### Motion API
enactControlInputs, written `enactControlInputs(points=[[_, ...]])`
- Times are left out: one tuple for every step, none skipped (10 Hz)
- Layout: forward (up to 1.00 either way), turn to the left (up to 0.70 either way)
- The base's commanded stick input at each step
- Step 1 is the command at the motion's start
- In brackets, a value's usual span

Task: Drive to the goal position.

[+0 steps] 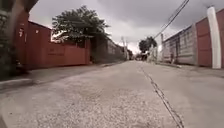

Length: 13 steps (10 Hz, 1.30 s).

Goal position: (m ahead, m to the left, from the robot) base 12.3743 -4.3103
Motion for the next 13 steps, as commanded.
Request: enactControlInputs(points=[[1.0,-0.06],[1.0,-0.07],[1.0,-0.06],[1.0,-0.06],[1.0,-0.06],[1.0,-0.06],[1.0,-0.06],[1.0,-0.06],[1.0,-0.06],[1.0,-0.06],[1.0,-0.06],[1.0,-0.06],[1.0,-0.06]])
